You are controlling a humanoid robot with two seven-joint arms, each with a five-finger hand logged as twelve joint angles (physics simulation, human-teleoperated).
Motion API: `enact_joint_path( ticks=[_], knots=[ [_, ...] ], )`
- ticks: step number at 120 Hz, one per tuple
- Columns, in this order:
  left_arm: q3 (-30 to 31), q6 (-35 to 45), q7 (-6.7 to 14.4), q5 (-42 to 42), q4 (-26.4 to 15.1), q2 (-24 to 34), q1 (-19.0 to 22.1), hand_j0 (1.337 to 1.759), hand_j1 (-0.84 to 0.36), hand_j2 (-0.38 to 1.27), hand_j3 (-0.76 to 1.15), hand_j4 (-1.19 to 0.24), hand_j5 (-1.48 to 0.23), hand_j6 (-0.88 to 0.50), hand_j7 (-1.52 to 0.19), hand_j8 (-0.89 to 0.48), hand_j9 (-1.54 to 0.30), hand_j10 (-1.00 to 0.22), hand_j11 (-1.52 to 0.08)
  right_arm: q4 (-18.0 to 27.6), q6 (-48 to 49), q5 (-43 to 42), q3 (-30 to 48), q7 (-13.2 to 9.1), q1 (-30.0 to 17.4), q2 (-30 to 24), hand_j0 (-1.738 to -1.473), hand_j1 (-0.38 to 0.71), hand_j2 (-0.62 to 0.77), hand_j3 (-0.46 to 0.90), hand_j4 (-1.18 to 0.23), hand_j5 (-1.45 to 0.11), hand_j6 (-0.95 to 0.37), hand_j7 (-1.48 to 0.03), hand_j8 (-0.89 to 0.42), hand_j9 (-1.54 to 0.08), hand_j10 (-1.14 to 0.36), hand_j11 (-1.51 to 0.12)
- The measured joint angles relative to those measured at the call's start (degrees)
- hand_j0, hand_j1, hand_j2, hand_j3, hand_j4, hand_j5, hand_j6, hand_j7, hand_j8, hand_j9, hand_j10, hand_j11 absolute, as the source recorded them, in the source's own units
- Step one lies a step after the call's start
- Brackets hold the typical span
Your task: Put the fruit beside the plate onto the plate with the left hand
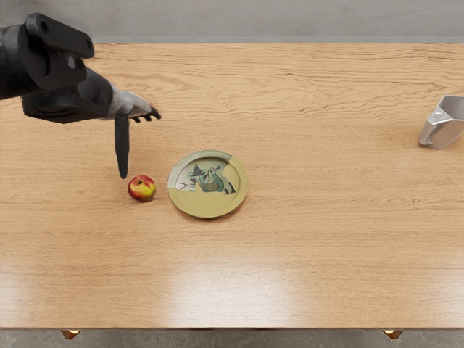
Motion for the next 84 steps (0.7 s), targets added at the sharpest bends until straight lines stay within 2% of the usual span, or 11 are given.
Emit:
enact_joint_path(
  ticks=[6, 13, 22, 33, 57, 73, 84],
  knots=[
    [-0.5, 8.8, 3.4, -3.8, -6.5, 0.0, 1.0, 1.658, 0.33, 0.00, 0.00, -0.02, -0.02, -0.02, -0.02, -0.02, -0.02, -0.02, -0.02, 0.0, 0.0, 0.0, 0.0, 0.0, 0.0, 0.0, -1.658, -0.33, 0.00, 0.00, -0.01, -0.02, -0.01, -0.02, -0.01, -0.02, -0.01, -0.02],
    [-1.8, 19.3, 5.9, -6.5, -11.2, -0.2, 2.5, 1.658, 0.33, 0.00, 0.00, -0.01, -0.02, -0.01, -0.02, -0.01, -0.02, -0.01, -0.02, 0.0, 0.0, 0.0, 0.0, 0.0, 0.0, 0.0, -1.658, -0.33, 0.00, 0.00, -0.01, -0.02, -0.01, -0.02, -0.01, -0.02, -0.01, -0.02],
    [-3.8, 30.9, 7.7, -8.4, -14.8, -0.3, 3.2, 1.658, 0.33, 0.00, 0.00, -0.01, -0.02, -0.01, -0.02, -0.01, -0.02, -0.01, -0.02, 0.0, 0.0, 0.0, 0.0, 0.0, 0.0, 0.0, -1.658, -0.33, 0.00, 0.00, -0.01, -0.02, -0.01, -0.02, -0.01, -0.02, -0.01, -0.02],
    [-6.7, 38.6, 8.7, -9.5, -18.0, -0.7, 3.0, 1.658, 0.33, 0.00, 0.00, -0.01, -0.02, -0.01, -0.02, -0.01, -0.02, -0.01, -0.02, 0.0, 0.0, 0.0, 0.0, 0.0, 0.0, 0.0, -1.658, -0.33, 0.00, 0.00, -0.01, -0.02, -0.01, -0.02, -0.01, -0.02, -0.01, -0.02],
    [-11.7, 44.2, 9.4, -10.1, -24.6, -1.2, 2.9, 1.658, 0.34, 0.00, 0.00, -0.01, -0.01, -0.01, -0.01, -0.01, -0.01, -0.01, -0.01, 0.0, 0.0, 0.0, 0.0, 0.0, 0.0, 0.0, -1.658, -0.33, 0.00, 0.00, -0.01, -0.02, -0.01, -0.02, -0.01, -0.02, -0.01, -0.02],
    [-13.5, 44.9, 9.5, -10.2, -26.1, -1.4, 3.0, 1.658, 0.34, 0.00, 0.00, -0.01, -0.01, -0.01, -0.01, -0.01, -0.01, -0.01, -0.01, 0.0, 0.0, 0.0, 0.0, 0.0, 0.0, 0.0, -1.658, -0.33, 0.00, 0.00, -0.01, -0.02, -0.01, -0.02, -0.01, -0.02, -0.01, -0.02],
    [-13.9, 45.1, 9.6, -11.1, -26.3, -1.4, 3.7, 1.658, 0.30, 0.01, 0.00, -0.04, -0.06, -0.04, -0.06, -0.04, -0.06, -0.04, -0.06, 0.0, 0.0, 0.0, 0.0, 0.0, 0.0, 0.0, -1.658, -0.33, 0.00, 0.00, -0.01, -0.02, -0.01, -0.02, -0.01, -0.02, -0.01, -0.02]
  ],
)
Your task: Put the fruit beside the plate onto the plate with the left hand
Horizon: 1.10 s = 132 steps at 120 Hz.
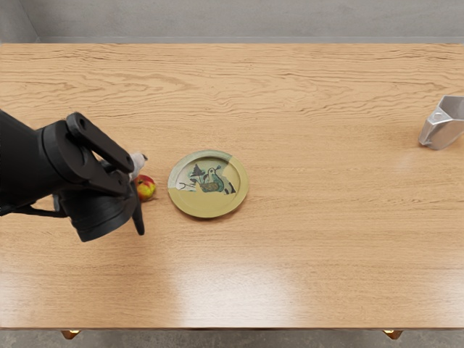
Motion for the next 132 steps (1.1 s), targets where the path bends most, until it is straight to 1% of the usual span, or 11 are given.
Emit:
enact_joint_path(
  ticks=[10, 23, 36, 62, 68, 81, 113, 119, 132],
  knots=[
    [0.5, 0.1, 0.0, -0.6, 0.5, 0.0, 1.2, 1.658, 0.25, 0.02, 0.00, -0.09, -0.11, -0.09, -0.11, -0.09, -0.11, -0.09, -0.11, 0.0, 0.0, 0.0, 0.0, 0.0, 0.0, 0.0, -1.658, -0.33, 0.00, 0.00, -0.01, -0.02, -0.01, -0.02, -0.01, -0.02, -0.01, -0.02],
    [2.7, 0.1, 0.0, -1.0, 2.3, 0.0, 2.3, 1.658, 0.20, 0.02, 0.00, -0.12, -0.16, -0.12, -0.16, -0.12, -0.16, -0.12, -0.16, 0.0, 0.0, 0.0, 0.0, 0.0, 0.0, 0.0, -1.658, -0.33, 0.00, 0.00, -0.01, -0.02, -0.01, -0.02, -0.01, -0.02, -0.01, -0.02],
    [3.8, 0.1, -0.1, -1.0, 3.7, 0.0, 2.5, 1.658, 0.18, 0.03, 0.00, -0.14, -0.18, -0.14, -0.18, -0.14, -0.18, -0.14, -0.18, 0.0, 0.0, 0.0, 0.0, 0.0, 0.0, 0.0, -1.658, -0.33, 0.00, 0.00, -0.01, -0.02, -0.01, -0.02, -0.01, -0.02, -0.01, -0.02],
    [2.8, 0.1, -0.4, 0.4, 5.7, 0.0, 2.6, 1.658, 0.16, 0.03, 0.00, -0.16, -0.20, -0.16, -0.20, -0.16, -0.20, -0.16, -0.20, 0.0, 0.0, 0.0, 0.0, 0.0, 0.0, 0.0, -1.658, -0.33, 0.00, 0.00, -0.01, -0.02, -0.01, -0.02, -0.01, -0.02, -0.01, -0.02],
    [2.6, 0.1, -0.5, 0.7, 6.1, 0.0, 4.1, 1.658, 0.16, 0.03, 0.00, -0.16, -0.21, -0.16, -0.21, -0.16, -0.21, -0.16, -0.21, 0.0, 0.0, 0.0, 0.0, 0.0, 0.0, 0.0, -1.658, -0.33, 0.00, 0.00, -0.01, -0.02, -0.01, -0.02, -0.01, -0.02, -0.01, -0.02],
    [2.4, 0.1, -0.6, 1.4, 7.4, 0.0, 5.4, 1.658, 0.15, 0.03, 0.00, -0.16, -0.21, -0.16, -0.21, -0.16, -0.21, -0.16, -0.21, 0.0, 0.0, 0.0, 0.0, 0.0, 0.0, 0.0, -1.658, -0.33, 0.00, 0.00, -0.01, -0.02, -0.01, -0.02, -0.01, -0.02, -0.01, -0.02],
    [1.2, 0.1, -0.7, 6.1, 8.5, 0.0, 7.0, 1.658, 0.15, 0.03, 0.00, -0.17, -0.22, -0.17, -0.22, -0.17, -0.22, -0.17, -0.22, 0.0, 0.0, 0.0, 0.0, 0.0, 0.0, 0.0, -1.658, -0.33, 0.00, 0.00, -0.01, -0.02, -0.01, -0.02, -0.01, -0.02, -0.01, -0.02],
    [1.2, 0.1, -0.6, 6.5, 9.1, 0.0, 7.9, 1.658, 0.12, 0.04, 0.00, -0.19, -0.24, -0.19, -0.24, -0.19, -0.24, -0.19, -0.24, 0.0, 0.0, 0.0, 0.0, 0.0, 0.0, 0.0, -1.658, -0.33, 0.00, 0.00, -0.01, -0.02, -0.01, -0.02, -0.01, -0.02, -0.01, -0.02],
    [1.4, 0.1, -0.6, 6.8, 10.0, 0.0, 8.0, 1.658, 0.08, 0.05, 0.00, -0.22, -0.29, -0.22, -0.29, -0.22, -0.29, -0.22, -0.29, 0.0, 0.0, 0.0, 0.0, 0.0, 0.0, 0.0, -1.658, -0.33, 0.00, 0.00, -0.01, -0.02, -0.01, -0.02, -0.01, -0.02, -0.01, -0.02]
  ],
)
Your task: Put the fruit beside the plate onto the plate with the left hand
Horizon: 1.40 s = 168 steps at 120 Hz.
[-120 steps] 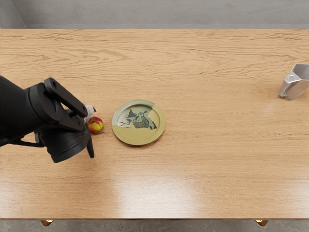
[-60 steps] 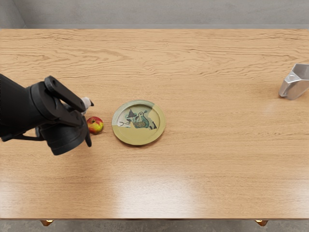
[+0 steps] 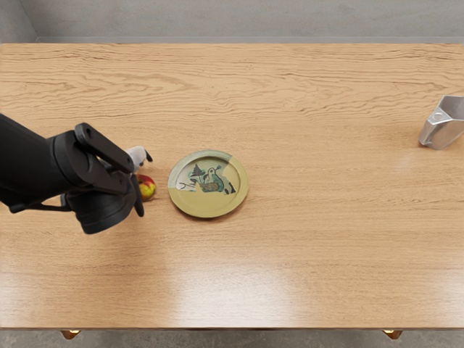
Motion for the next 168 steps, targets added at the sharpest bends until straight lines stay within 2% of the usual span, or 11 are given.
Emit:
enact_joint_path(
  ticks=[49, 70, 98, 107, 116, 127, 133, 144, 148, 154, 168],
  knots=[
    [-0.1, 0.0, 0.0, 1.5, 0.6, 0.0, 0.5, 1.658, 0.02, 0.05, 0.00, -0.27, -0.35, -0.27, -0.35, -0.27, -0.35, -0.27, -0.35, 0.0, 0.0, 0.0, 0.0, 0.0, 0.0, 0.0, -1.658, -0.33, 0.00, 0.00, -0.01, -0.02, -0.01, -0.02, -0.01, -0.02, -0.01, -0.02],
    [0.1, 0.0, 0.0, 1.6, 0.6, 0.0, 0.6, 1.658, -0.07, 0.07, 0.00, -0.35, -0.45, -0.35, -0.45, -0.35, -0.45, -0.35, -0.45, 0.0, 0.0, 0.0, 0.0, 0.0, 0.0, 0.0, -1.658, -0.33, 0.00, 0.00, -0.01, -0.02, -0.01, -0.02, -0.01, -0.02, -0.01, -0.02],
    [-0.1, 0.0, 0.0, 1.6, 0.6, 0.0, 0.8, 1.658, -0.12, 0.08, 0.00, -0.39, -0.51, -0.39, -0.51, -0.39, -0.51, -0.39, -0.51, 0.0, 0.0, 0.0, 0.0, 0.0, 0.0, 0.0, -1.658, -0.33, 0.00, 0.00, -0.01, -0.02, -0.01, -0.02, -0.01, -0.02, -0.01, -0.02],
    [-0.1, -1.8, 0.1, 1.6, 0.7, 0.0, 0.6, 1.658, -0.24, 0.10, 0.00, -0.49, -0.64, -0.49, -0.64, -0.49, -0.64, -0.49, -0.64, 0.0, 0.0, 0.0, 0.0, 0.0, 0.0, 0.0, -1.658, -0.33, 0.00, 0.00, -0.01, -0.02, -0.01, -0.02, -0.01, -0.02, -0.01, -0.02],
    [0.1, -3.9, 0.2, 1.7, 0.8, 0.0, 0.5, 1.654, -0.30, 0.11, 0.00, -0.62, -0.76, -0.44, -0.76, -0.42, -0.80, -0.60, -0.80, 0.0, 0.0, 0.0, 0.0, 0.0, 0.0, 0.0, -1.658, -0.33, 0.00, 0.00, -0.01, -0.02, -0.01, -0.02, -0.01, -0.02, -0.01, -0.02],
    [0.3, -5.0, 0.1, 1.9, 0.9, 0.0, 0.4, 1.653, -0.34, 0.19, 0.00, -0.63, -0.82, -0.42, -0.75, -0.37, -0.92, -0.69, -0.92, 0.0, 0.0, 0.0, 0.0, 0.0, 0.0, 0.0, -1.658, -0.33, 0.00, 0.00, -0.01, -0.02, -0.01, -0.02, -0.01, -0.02, -0.01, -0.02],
    [0.5, -5.6, 0.1, 1.6, 0.9, 0.0, 0.0, 1.653, -0.35, 0.27, 0.00, -0.63, -0.88, -0.42, -0.76, -0.36, -0.96, -0.72, -0.96, 0.0, 0.0, 0.0, 0.0, 0.0, 0.0, 0.0, -1.658, -0.33, 0.00, 0.00, -0.01, -0.02, -0.01, -0.02, -0.01, -0.02, -0.01, -0.02],
    [0.7, -6.2, 0.4, 0.9, 0.8, 0.0, -2.3, 1.652, -0.35, 0.34, 0.00, -0.66, -0.96, -0.44, -0.88, -0.39, -1.02, -0.76, -1.02, 0.0, 0.0, 0.0, 0.0, 0.0, 0.0, 0.0, -1.658, -0.33, 0.00, 0.00, -0.01, -0.02, -0.01, -0.02, -0.01, -0.02, -0.01, -0.02],
    [0.8, -6.5, 0.4, 0.6, 0.7, 1.1, -4.2, 1.653, -0.34, 0.46, 0.00, -0.68, -0.99, -0.45, -0.92, -0.40, -1.03, -0.77, -1.03, 0.0, 0.0, 0.0, 0.0, 0.0, 0.0, 0.0, -1.658, -0.33, 0.00, 0.00, -0.01, -0.02, -0.01, -0.02, -0.01, -0.02, -0.01, -0.02],
    [0.7, -7.3, 0.6, 0.4, 0.7, 2.7, -6.0, 1.652, -0.35, 0.40, 0.00, -0.67, -1.01, -0.41, -0.96, -0.38, -1.05, -0.79, -1.05, 0.0, 0.0, 0.0, 0.0, 0.0, 0.0, 0.0, -1.658, -0.33, 0.00, 0.00, -0.01, -0.02, -0.01, -0.02, -0.01, -0.02, -0.01, -0.02],
    [-2.4, -8.6, 0.6, -0.4, 0.7, 5.8, -7.5, 1.652, -0.35, 0.46, 0.00, -0.69, -1.06, -0.38, -1.02, -0.37, -1.08, -0.80, -1.08, 0.0, 0.0, 0.0, 0.0, 0.0, 0.0, 0.0, -1.658, -0.33, 0.00, 0.00, -0.01, -0.02, -0.01, -0.02, -0.01, -0.02, -0.01, -0.02]
  ],
)
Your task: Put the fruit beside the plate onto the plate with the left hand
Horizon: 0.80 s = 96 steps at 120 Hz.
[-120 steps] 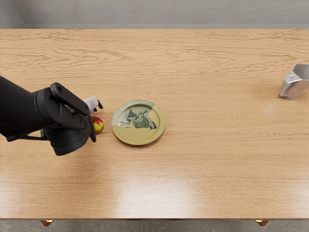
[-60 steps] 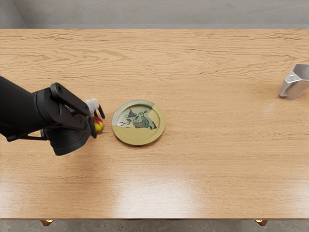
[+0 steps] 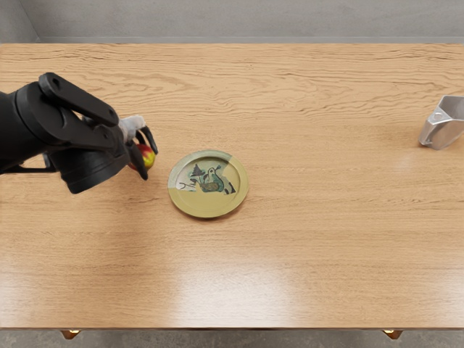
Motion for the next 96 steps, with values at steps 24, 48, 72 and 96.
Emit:
enact_joint_path(
  ticks=[24, 48, 72, 96],
  knots=[
    [-10.2, -1.8, 0.0, -0.2, 2.8, -0.3, 1.4, 1.651, -0.39, 0.46, 0.00, -0.74, -1.11, -0.32, -1.07, -0.34, -1.09, -0.77, -1.10, 0.0, 0.0, 0.0, 0.0, 0.0, 0.0, 0.0, -1.658, -0.33, 0.00, 0.00, -0.01, -0.02, -0.01, -0.02, -0.01, -0.02, -0.01, -0.02],
    [-14.3, -3.4, -0.2, 0.1, 7.2, -3.2, 6.9, 1.652, -0.38, 0.57, 0.00, -0.77, -1.14, -0.34, -1.08, -0.36, -1.11, -0.79, -1.10, 0.0, 0.0, 0.0, 0.0, 0.0, 0.0, 0.0, -1.658, -0.33, 0.00, 0.00, -0.01, -0.02, -0.01, -0.02, -0.01, -0.02, -0.01, -0.02],
    [-15.7, -3.2, -0.5, 0.1, 8.2, -4.3, 6.7, 1.656, -0.01, 0.24, 0.00, -0.41, -0.56, -0.20, -0.53, -0.20, -0.54, -0.40, -0.54, 0.0, 0.0, 0.0, 0.0, 0.0, 0.0, 0.0, -1.658, -0.33, 0.00, 0.00, -0.01, -0.02, -0.01, -0.02, -0.01, -0.02, -0.01, -0.02],
    [-14.4, -14.3, 0.3, -0.4, 5.7, 15.6, 4.8, 1.657, 0.21, 0.09, 0.00, -0.16, -0.21, -0.08, -0.20, -0.08, -0.21, -0.15, -0.21, 0.0, 0.0, 0.0, 0.0, 0.0, 0.0, 0.0, -1.658, -0.33, 0.00, 0.00, -0.01, -0.02, -0.01, -0.02, -0.01, -0.02, -0.01, -0.02]
  ],
)
